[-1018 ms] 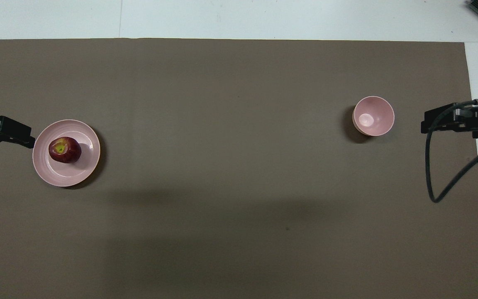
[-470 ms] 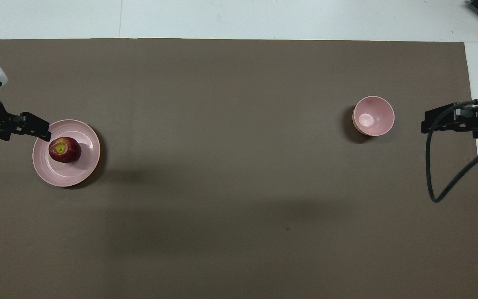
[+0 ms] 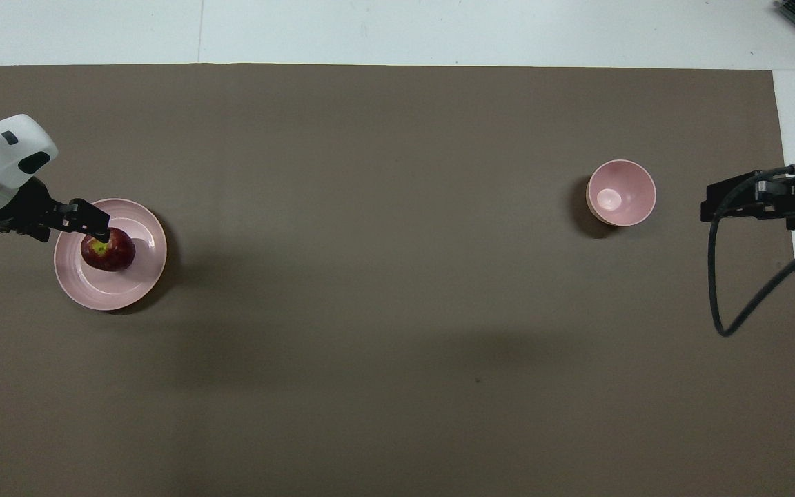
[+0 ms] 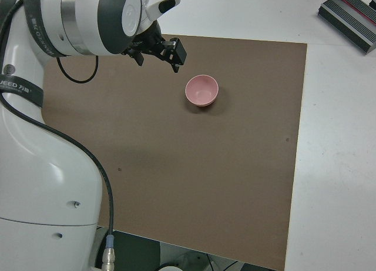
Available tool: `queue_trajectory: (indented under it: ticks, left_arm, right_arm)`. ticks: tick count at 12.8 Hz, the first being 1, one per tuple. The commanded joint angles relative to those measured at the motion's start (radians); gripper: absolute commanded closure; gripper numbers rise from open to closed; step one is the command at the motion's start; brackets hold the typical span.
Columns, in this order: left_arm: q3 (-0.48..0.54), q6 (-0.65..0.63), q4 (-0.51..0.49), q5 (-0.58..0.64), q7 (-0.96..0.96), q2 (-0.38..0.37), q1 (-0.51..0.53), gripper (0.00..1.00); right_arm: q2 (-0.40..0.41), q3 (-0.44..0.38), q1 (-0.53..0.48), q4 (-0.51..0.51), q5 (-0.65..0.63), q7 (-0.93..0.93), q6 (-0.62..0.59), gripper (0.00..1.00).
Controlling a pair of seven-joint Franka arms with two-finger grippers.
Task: Move apple from plate to bowl
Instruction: 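Reach the left gripper down onto the red apple on the plate and grasp it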
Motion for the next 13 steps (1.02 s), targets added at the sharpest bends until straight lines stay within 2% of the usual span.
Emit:
queue_trajectory:
  ticks: [1, 3, 6, 8, 13]
  left_arm:
    - [-0.001, 0.087, -0.085, -0.002, 0.018, -0.021, 0.007, 0.00]
    - [0.000, 0.177, -0.150, -0.002, 0.026, -0.016, 0.008, 0.00]
    - [0.003, 0.237, -0.190, -0.002, 0.038, -0.013, 0.008, 0.00]
    - [0.021, 0.320, -0.222, -0.002, 0.078, 0.008, 0.010, 0.00]
    - [0.029, 0.374, -0.245, -0.004, 0.114, 0.033, 0.010, 0.00]
  right_arm:
    - [-0.014, 0.004, -0.012, -0.017, 0.003, -0.032, 0.020, 0.00]
    - [-0.014, 0.004, -0.014, -0.017, 0.003, -0.034, 0.020, 0.00]
    - [-0.016, 0.004, -0.014, -0.019, 0.003, -0.034, 0.020, 0.00]
    - [-0.016, 0.004, -0.014, -0.019, 0.003, -0.032, 0.020, 0.00]
    - [-0.017, 0.004, -0.017, -0.020, 0.003, -0.034, 0.020, 0.00]
